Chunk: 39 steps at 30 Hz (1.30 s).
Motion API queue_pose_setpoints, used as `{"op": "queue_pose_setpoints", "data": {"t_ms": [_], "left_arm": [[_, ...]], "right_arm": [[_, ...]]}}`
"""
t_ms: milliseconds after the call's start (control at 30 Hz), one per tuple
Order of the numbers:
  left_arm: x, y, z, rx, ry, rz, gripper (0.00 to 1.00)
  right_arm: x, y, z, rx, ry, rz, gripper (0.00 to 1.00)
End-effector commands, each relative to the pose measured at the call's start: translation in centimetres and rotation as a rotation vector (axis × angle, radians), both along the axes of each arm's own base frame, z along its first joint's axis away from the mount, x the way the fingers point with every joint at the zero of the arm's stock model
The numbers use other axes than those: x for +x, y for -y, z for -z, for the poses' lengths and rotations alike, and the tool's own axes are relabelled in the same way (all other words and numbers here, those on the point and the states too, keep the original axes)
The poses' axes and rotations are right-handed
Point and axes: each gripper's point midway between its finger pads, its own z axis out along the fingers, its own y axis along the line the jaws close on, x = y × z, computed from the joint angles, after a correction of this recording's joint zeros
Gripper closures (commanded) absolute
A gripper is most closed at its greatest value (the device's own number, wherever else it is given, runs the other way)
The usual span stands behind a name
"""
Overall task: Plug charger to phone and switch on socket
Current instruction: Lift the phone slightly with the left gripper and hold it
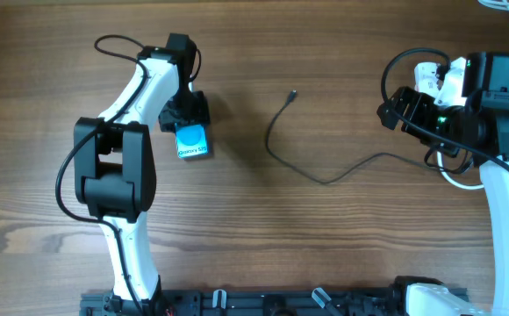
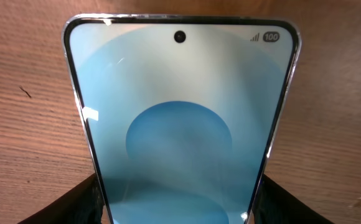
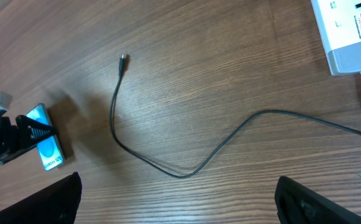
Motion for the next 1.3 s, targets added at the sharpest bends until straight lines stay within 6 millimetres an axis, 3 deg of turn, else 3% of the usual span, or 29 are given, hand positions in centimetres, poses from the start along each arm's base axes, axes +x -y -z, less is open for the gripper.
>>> {"op": "queue_pose_setpoints", "data": {"t_ms": [0, 33, 67, 167, 233, 533, 600, 633, 667, 933, 967, 1100, 1233, 1267], "left_arm": [[0.69, 0.52, -1.06, -0.013, 0.024, 0.001, 0.36], [0.65, 0.51, -1.17, -0.012, 0.024, 0.001, 0.38], [0.61, 0.51, -1.19, -0.013, 0.023, 0.001, 0.47], [0.51, 0.50, -1.19, -0.012, 0.019, 0.000, 0.82], [0.52, 0.50, -1.19, -0.012, 0.019, -0.006, 0.89], [0.53, 0.50, -1.19, -0.012, 0.020, -0.006, 0.88], [0.54, 0.50, -1.19, -0.012, 0.020, -0.006, 0.66], [0.54, 0.50, -1.19, -0.012, 0.020, -0.006, 0.58], [0.53, 0.50, -1.19, -0.012, 0.020, -0.006, 0.57], [0.52, 0.50, -1.19, -0.012, 0.019, -0.006, 0.81], [0.52, 0.50, -1.19, -0.012, 0.019, -0.007, 0.88], [0.53, 0.50, -1.19, -0.012, 0.020, -0.006, 0.96], [0.53, 0.50, -1.19, -0.012, 0.020, -0.006, 0.96], [0.53, 0.50, -1.19, -0.012, 0.020, -0.006, 0.92]], "right_arm": [[0.14, 0.26, -0.59, -0.022, 0.021, 0.004, 0.00], [0.15, 0.27, -0.59, -0.022, 0.021, 0.004, 0.00], [0.14, 0.27, -0.59, -0.022, 0.021, 0.004, 0.00], [0.13, 0.26, -0.58, -0.022, 0.021, 0.004, 0.00], [0.14, 0.26, -0.59, -0.022, 0.021, 0.004, 0.00], [0.13, 0.26, -0.58, -0.022, 0.021, 0.004, 0.00], [0.13, 0.27, -0.58, -0.022, 0.021, 0.004, 0.00], [0.12, 0.26, -0.58, -0.022, 0.020, 0.004, 0.00], [0.13, 0.26, -0.58, -0.022, 0.021, 0.004, 0.00], [0.13, 0.27, -0.57, -0.022, 0.020, 0.004, 0.00], [0.13, 0.26, -0.58, -0.022, 0.021, 0.004, 0.00], [0.13, 0.27, -0.58, -0.022, 0.021, 0.004, 0.00], [0.12, 0.26, -0.57, -0.022, 0.020, 0.004, 0.00], [0.12, 0.26, -0.58, -0.022, 0.020, 0.004, 0.00]]}}
